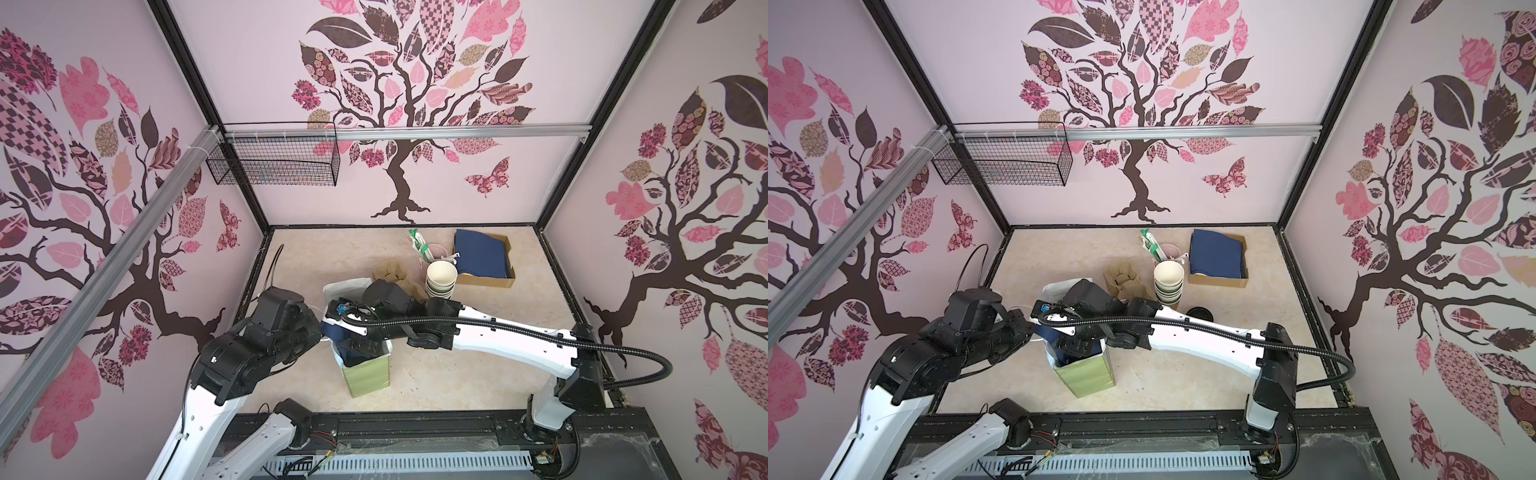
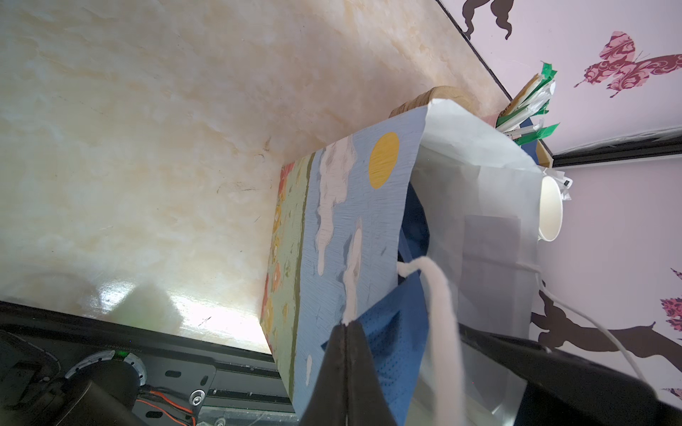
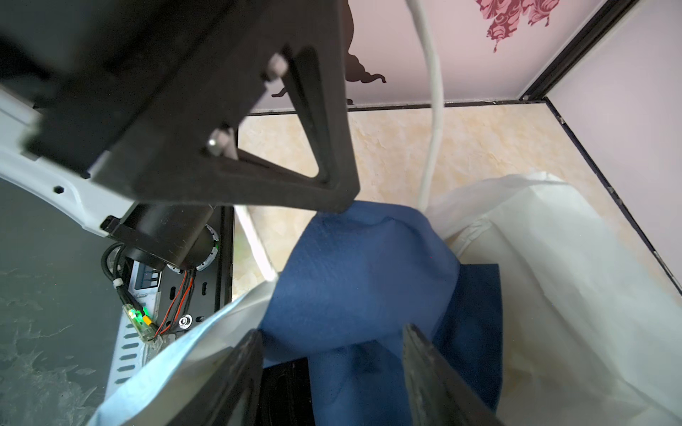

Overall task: Pack a coffee takeout order
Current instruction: Place the tissues in the takeout bag, then press the tissues in the takeout bag.

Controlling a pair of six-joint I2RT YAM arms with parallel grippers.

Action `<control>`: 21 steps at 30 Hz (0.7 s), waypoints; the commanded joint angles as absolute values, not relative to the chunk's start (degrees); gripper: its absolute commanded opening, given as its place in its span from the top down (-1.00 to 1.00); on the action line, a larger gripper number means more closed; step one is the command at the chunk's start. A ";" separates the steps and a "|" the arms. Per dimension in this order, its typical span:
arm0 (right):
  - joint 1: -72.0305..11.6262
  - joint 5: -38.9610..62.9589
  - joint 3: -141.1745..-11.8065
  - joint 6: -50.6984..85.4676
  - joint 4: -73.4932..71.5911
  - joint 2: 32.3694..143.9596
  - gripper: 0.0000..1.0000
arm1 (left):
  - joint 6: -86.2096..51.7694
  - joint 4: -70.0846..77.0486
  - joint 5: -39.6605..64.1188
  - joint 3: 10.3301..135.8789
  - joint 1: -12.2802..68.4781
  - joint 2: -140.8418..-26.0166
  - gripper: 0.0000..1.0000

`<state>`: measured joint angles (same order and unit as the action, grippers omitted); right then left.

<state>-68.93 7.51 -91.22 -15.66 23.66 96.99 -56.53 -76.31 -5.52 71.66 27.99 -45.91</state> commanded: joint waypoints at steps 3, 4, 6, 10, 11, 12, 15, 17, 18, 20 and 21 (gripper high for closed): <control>-68.91 8.55 -93.65 -17.40 22.59 99.72 -0.08 | -55.54 -75.94 -6.14 73.76 27.77 -46.16 1.00; -68.91 8.08 -93.81 -17.40 22.74 99.99 0.02 | -55.39 -76.09 -6.20 74.07 27.77 -46.27 1.00; -68.91 6.60 -93.46 -17.40 22.77 100.02 0.24 | -55.20 -76.29 -6.53 74.57 27.71 -46.57 1.00; -68.91 1.23 -91.94 -16.96 23.00 99.58 0.58 | -55.02 -76.29 -6.96 75.06 27.73 -46.58 0.71; -68.91 -0.03 -91.76 -16.90 23.11 99.66 0.64 | -55.02 -76.38 -7.06 75.06 27.77 -46.45 0.68; -68.91 -1.45 -91.65 -16.60 23.28 99.75 0.71 | -55.02 -76.38 -7.16 75.06 27.73 -46.41 0.64; -68.91 -4.19 -91.34 -15.63 23.88 99.98 0.84 | -54.89 -76.64 -7.46 75.00 27.73 -46.23 0.63; -68.91 -5.48 -91.14 -14.97 24.25 100.19 0.91 | -54.93 -76.85 -7.54 75.06 27.77 -46.09 0.71; -68.91 -6.06 -90.91 -14.82 24.34 100.20 0.95 | -55.02 -77.06 -7.70 75.06 27.76 -46.01 0.75; -68.91 -7.33 -90.16 -14.51 24.35 100.19 1.00 | -55.19 -77.43 -8.23 75.23 27.71 -45.71 0.76; -68.91 -8.27 -89.92 -14.51 24.41 100.20 1.00 | -55.28 -77.60 -8.43 75.30 27.77 -45.52 0.76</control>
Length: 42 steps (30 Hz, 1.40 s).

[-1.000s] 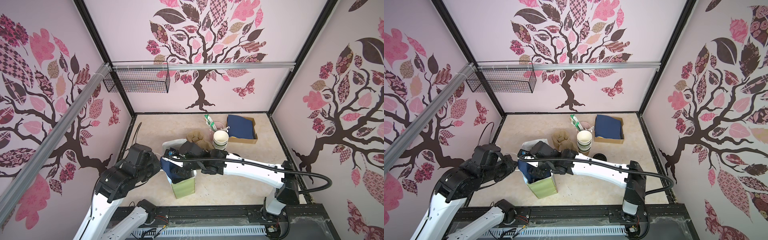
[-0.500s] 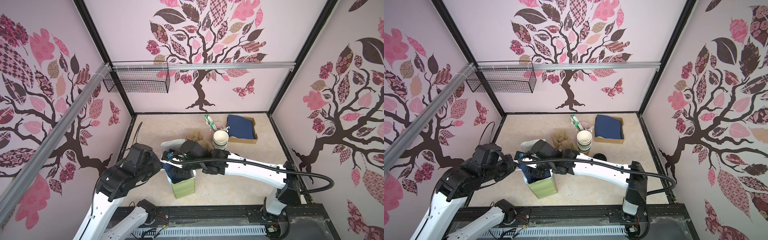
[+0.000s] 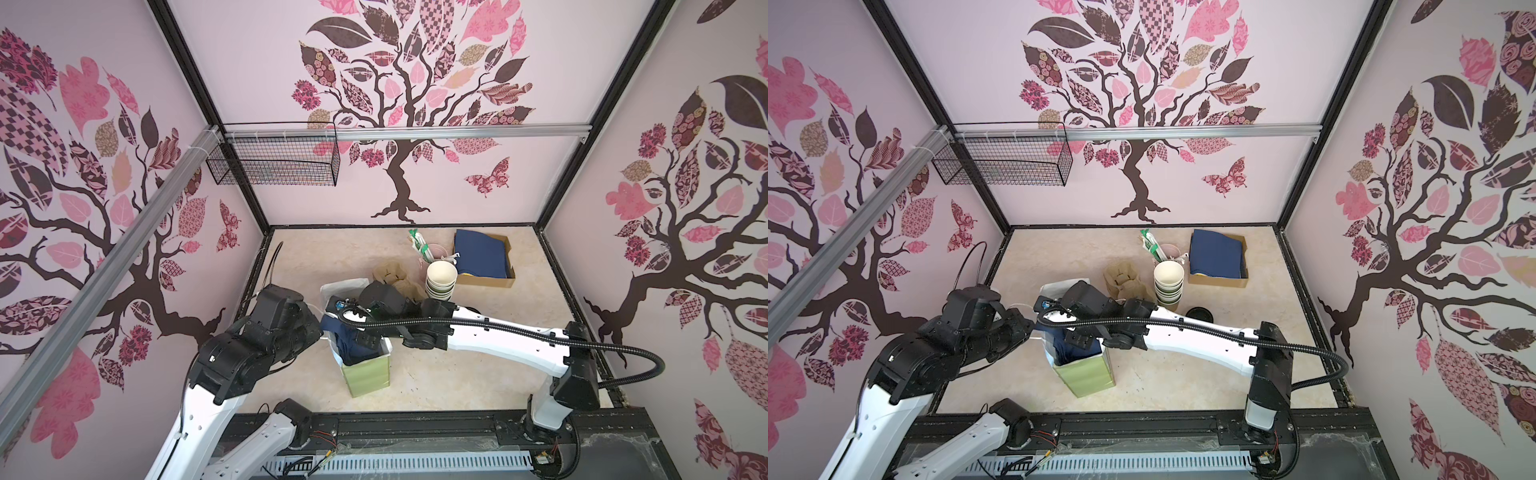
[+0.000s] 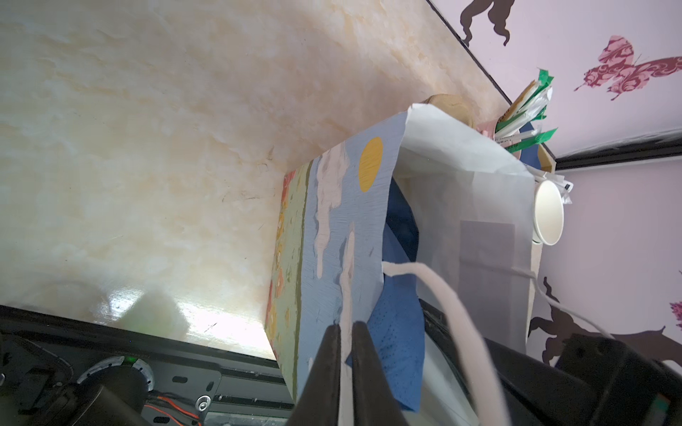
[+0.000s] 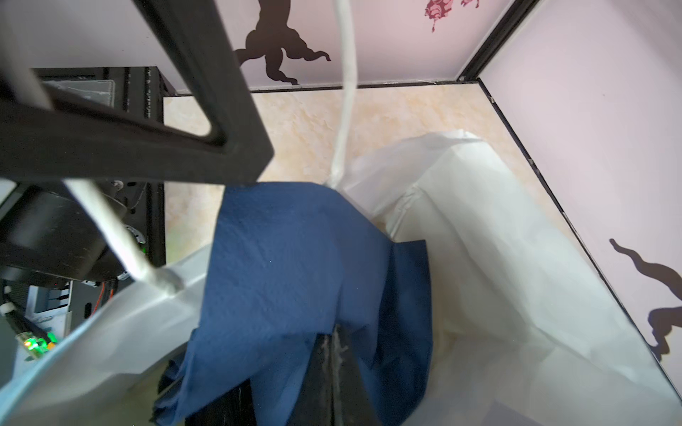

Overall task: Pack a coffee takeout order
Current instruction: Press the tissues in the takeout bag, then move the takeout bag to the middle-left of the table.

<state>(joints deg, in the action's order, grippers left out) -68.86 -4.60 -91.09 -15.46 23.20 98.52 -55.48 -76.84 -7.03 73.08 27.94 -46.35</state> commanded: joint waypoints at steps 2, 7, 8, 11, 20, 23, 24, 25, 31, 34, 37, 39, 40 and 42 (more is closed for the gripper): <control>-68.91 -10.30 -89.56 -14.58 25.08 100.50 1.00 | -55.26 -77.65 -8.65 75.38 27.73 -45.22 0.76; -68.91 -11.71 -89.65 -15.12 26.04 101.24 1.00 | -55.37 -77.59 -8.60 75.32 27.76 -45.04 0.82; -68.90 -11.33 -89.75 -15.04 25.97 101.53 1.00 | -55.37 -77.44 -8.56 75.30 27.75 -45.09 0.83; -68.91 -10.47 -90.51 -14.77 26.23 102.85 1.00 | -55.37 -77.27 -8.44 75.32 27.72 -45.13 0.84; -68.99 -8.39 -93.29 -12.36 25.06 102.45 0.40 | -54.85 -76.50 -8.13 75.50 27.77 -45.46 0.85; -68.99 -6.67 -93.35 -11.27 23.68 99.38 0.17 | -54.76 -76.14 -8.09 75.15 27.77 -45.48 0.85; -68.99 -5.86 -93.10 -10.89 23.28 98.35 0.08 | -54.67 -76.04 -8.12 75.15 27.77 -45.49 0.86; -68.99 -4.88 -92.72 -10.36 22.88 97.12 0.00 | -54.59 -75.94 -8.16 75.04 27.73 -45.50 0.86; -68.99 0.85 -90.55 -6.35 21.62 90.70 -0.23 | -54.01 -75.59 -8.32 74.99 27.77 -45.80 0.86; -68.91 0.98 -88.95 -2.11 19.05 87.12 -0.28 | -53.80 -75.45 -8.43 74.88 27.77 -45.85 0.86; -68.69 -8.29 -88.05 6.85 19.88 84.38 -0.33 | -53.70 -75.41 -8.55 75.01 27.71 -45.96 0.86; -68.00 -13.35 -88.31 14.58 24.29 83.86 -0.33 | -53.70 -75.42 -8.53 74.97 27.75 -45.90 0.86; -67.42 -14.69 -88.67 18.83 27.33 84.00 -0.32 | -53.70 -75.28 -8.44 74.88 27.75 -46.04 0.86; -66.52 -15.05 -89.87 25.50 32.85 85.11 -0.32 | -53.61 -75.28 -8.44 74.79 27.72 -46.05 0.86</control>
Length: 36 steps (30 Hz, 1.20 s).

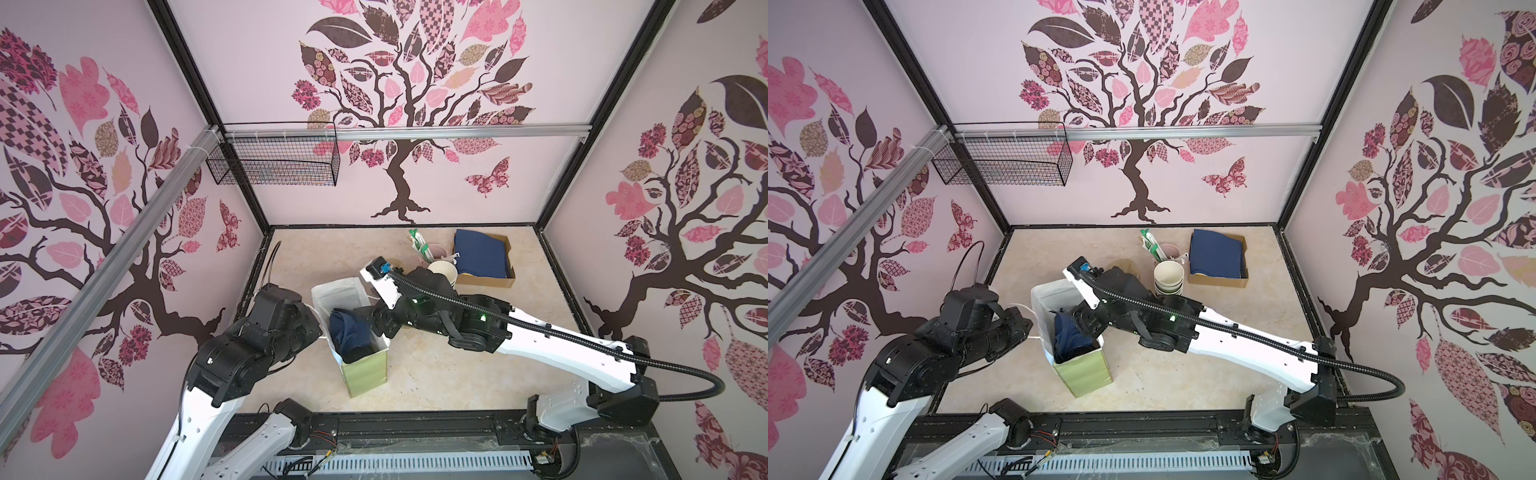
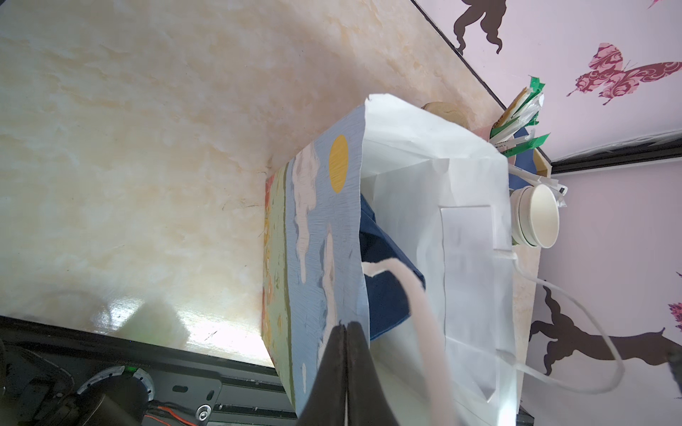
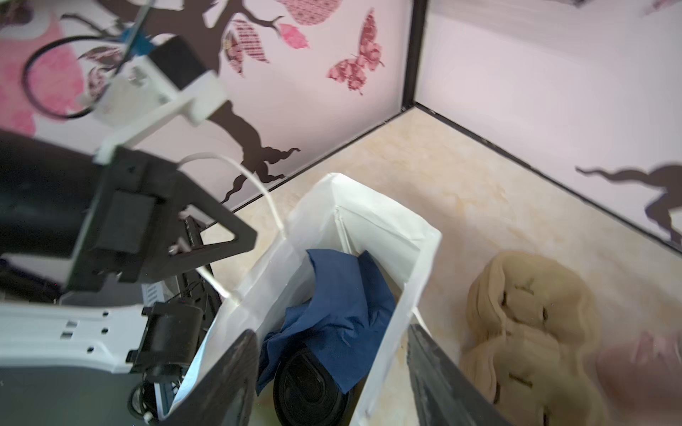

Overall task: Pack a coffee takeout order
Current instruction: Move the takeout bag to the middle-left of the table.

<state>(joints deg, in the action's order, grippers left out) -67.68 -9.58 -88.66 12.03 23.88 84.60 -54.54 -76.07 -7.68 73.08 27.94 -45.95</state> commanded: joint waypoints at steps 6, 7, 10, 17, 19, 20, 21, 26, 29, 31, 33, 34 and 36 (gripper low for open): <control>-66.01 -11.39 -96.10 32.50 43.75 92.22 -0.34 | -53.20 -75.06 -8.36 75.06 27.76 -46.47 0.86; -65.92 -10.83 -96.78 32.88 44.18 93.19 -0.28 | -53.09 -75.06 -8.44 75.12 27.74 -46.51 0.86; -65.75 -8.63 -97.63 33.27 42.99 94.93 -0.08 | -52.85 -74.98 -8.44 75.37 27.75 -46.76 0.87; -65.65 -9.28 -100.61 33.96 42.24 97.37 0.63 | -52.08 -74.23 -9.98 76.18 27.73 -47.74 0.87; -65.64 -10.53 -102.54 33.98 43.46 98.44 0.78 | -51.88 -73.48 -10.95 76.76 27.71 -48.44 0.87; -65.65 -10.84 -103.25 33.98 43.63 98.75 0.84 | -51.77 -72.87 -11.30 77.11 27.73 -48.87 0.87; -65.65 -11.29 -103.89 34.09 43.64 98.94 0.94 | -51.72 -72.25 -11.65 77.38 27.71 -49.42 0.87; -65.61 -12.46 -104.19 34.05 39.49 99.17 1.00 | -50.31 -69.12 -13.05 78.20 27.70 -52.12 0.87; -65.49 -12.79 -104.43 33.98 37.98 100.37 1.00 | -49.13 -68.41 -14.50 79.24 27.70 -53.88 0.86; -64.81 -11.85 -104.38 34.58 37.64 101.31 1.00 | -48.40 -67.88 -15.09 80.11 27.69 -55.10 0.85; -64.38 -11.38 -104.18 34.92 36.91 101.60 1.00 | -47.89 -67.72 -15.37 80.97 27.69 -56.04 0.85; -64.27 -11.34 -103.84 35.10 36.27 101.48 1.00 | -47.66 -67.59 -15.76 81.32 27.70 -56.51 0.85; -63.92 -10.92 -103.41 35.40 35.37 101.66 1.00 | -47.35 -67.31 -16.77 81.69 27.68 -57.03 0.86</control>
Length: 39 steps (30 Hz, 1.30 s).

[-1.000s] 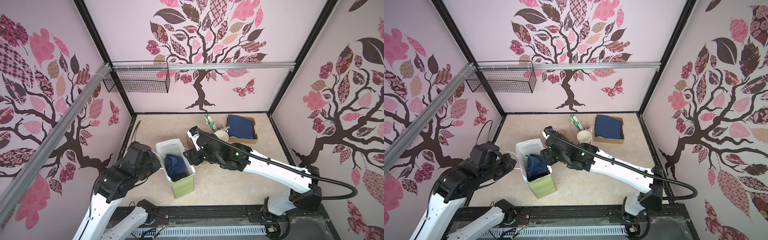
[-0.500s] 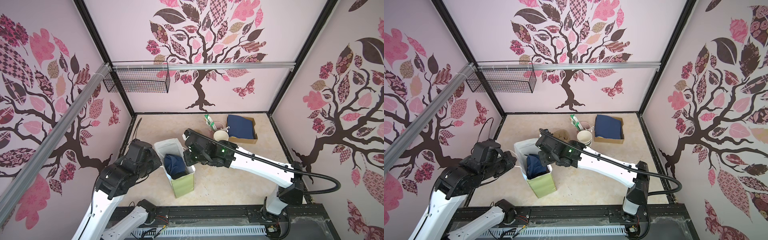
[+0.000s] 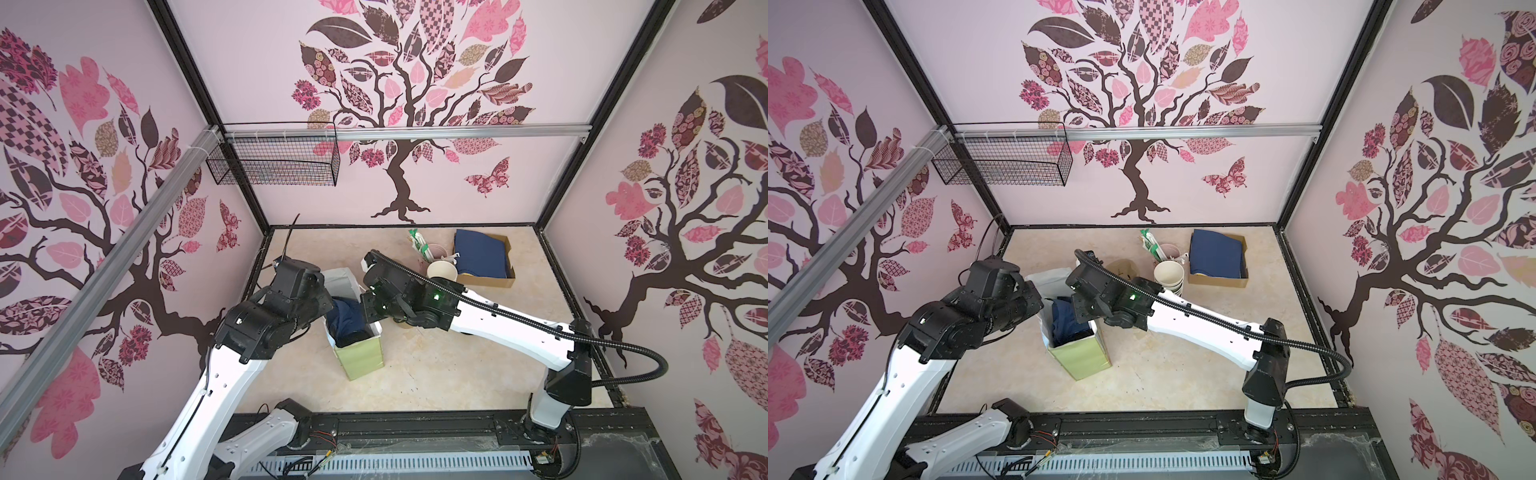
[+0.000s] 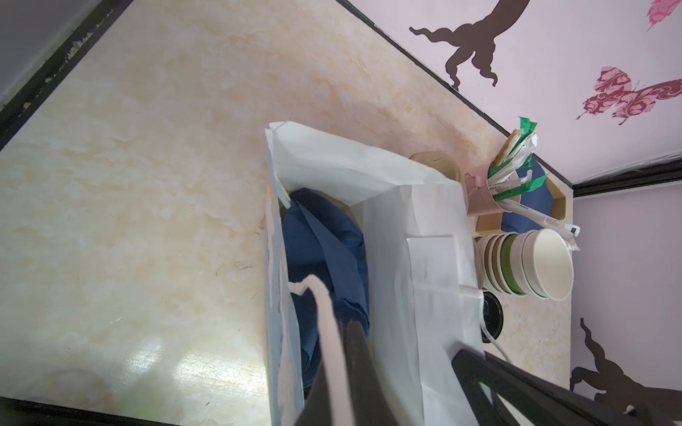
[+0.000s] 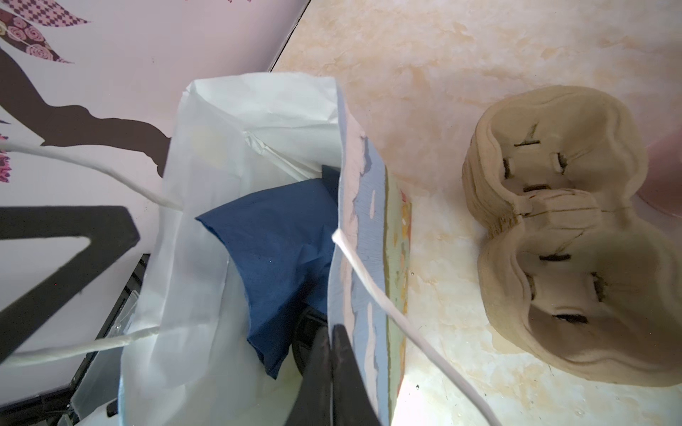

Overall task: Pack a coffee takeout order
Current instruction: Move the takeout bag to the middle-left of the table.

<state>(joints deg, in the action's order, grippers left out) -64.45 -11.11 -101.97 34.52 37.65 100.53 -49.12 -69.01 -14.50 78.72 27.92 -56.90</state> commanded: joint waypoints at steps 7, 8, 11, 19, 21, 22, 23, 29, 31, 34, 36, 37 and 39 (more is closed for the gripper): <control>-63.28 -11.07 -103.45 35.91 35.07 102.57 0.86 | -47.55 -65.05 -16.61 79.39 27.69 -57.81 0.69; -63.24 -11.08 -103.46 35.86 35.09 102.57 0.83 | -47.63 -64.96 -16.65 79.20 27.68 -57.68 0.61; -63.11 -11.01 -103.62 35.77 35.20 102.74 0.54 | -47.74 -65.06 -16.90 79.09 27.66 -57.40 0.39; -63.02 -12.89 -105.58 35.43 36.85 101.45 -0.40 | -47.07 -70.12 -20.95 83.07 27.60 -56.85 -0.32; -63.02 -13.28 -106.50 34.95 37.69 100.81 -0.72 | -46.72 -72.37 -23.39 84.94 27.60 -56.63 -0.48; -63.02 -13.27 -106.53 34.66 37.62 100.20 -0.88 | -46.39 -73.12 -24.37 85.60 27.58 -56.35 -0.59; -63.02 -13.11 -106.57 34.20 37.47 99.59 -0.99 | -46.17 -73.57 -25.34 86.26 27.60 -56.06 -0.68; -62.76 -14.44 -109.95 31.04 40.45 96.86 -1.00 | -44.65 -78.52 -29.00 91.53 27.60 -57.13 -0.96; -62.41 -15.66 -113.35 29.73 43.56 96.68 -1.00 | -44.77 -80.20 -30.81 93.96 27.60 -57.59 -0.96; -62.10 -19.30 -117.03 27.02 47.15 95.44 -1.00 | -43.00 -80.44 -34.84 97.83 27.60 -57.28 -0.96; -61.42 -23.10 -120.02 25.02 50.63 94.68 -1.00 | -40.07 -81.85 -39.06 102.11 27.60 -58.58 -0.96; -60.66 -24.73 -121.90 24.50 53.01 94.28 -1.00 | -38.09 -82.68 -41.65 104.11 27.60 -59.59 -0.96; -57.77 -27.96 -125.62 24.04 58.88 93.12 -1.00 | -33.18 -81.96 -47.44 106.61 27.55 -61.60 -0.96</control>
<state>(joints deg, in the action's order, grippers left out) -60.93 -20.53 -120.25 26.94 49.10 97.67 -40.38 -80.73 -37.54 102.35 27.77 -60.16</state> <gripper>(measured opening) 0.998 0.978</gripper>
